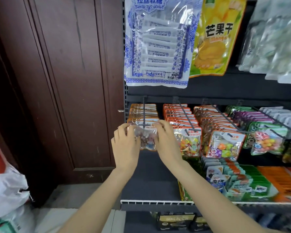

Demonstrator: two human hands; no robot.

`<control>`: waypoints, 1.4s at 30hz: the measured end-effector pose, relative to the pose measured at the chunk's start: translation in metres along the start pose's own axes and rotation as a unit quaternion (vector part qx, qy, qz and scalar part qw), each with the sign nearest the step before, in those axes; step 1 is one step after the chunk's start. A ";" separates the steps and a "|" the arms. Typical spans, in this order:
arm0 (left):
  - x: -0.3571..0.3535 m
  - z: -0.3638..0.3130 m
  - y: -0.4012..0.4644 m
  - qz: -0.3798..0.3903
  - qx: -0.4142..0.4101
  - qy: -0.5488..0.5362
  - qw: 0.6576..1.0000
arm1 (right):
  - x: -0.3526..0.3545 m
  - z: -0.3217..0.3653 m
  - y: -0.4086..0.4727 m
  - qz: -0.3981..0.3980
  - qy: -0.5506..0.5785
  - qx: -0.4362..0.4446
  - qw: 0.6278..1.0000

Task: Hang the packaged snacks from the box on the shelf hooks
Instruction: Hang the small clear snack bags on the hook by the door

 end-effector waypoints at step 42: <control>-0.157 -0.377 -0.550 0.680 -0.309 0.214 0.630 | 0.180 -0.432 -0.483 0.447 -0.191 -0.258 0.835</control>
Point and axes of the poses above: each hand's wrist, its own y-axis towards the middle knuckle, its own x-axis out of the back of the hand, z = x × y, the point moved 8 cm from there along y, towards the middle knuckle, and after that the axes turned 10 degrees about y, right-handed, at the moved point
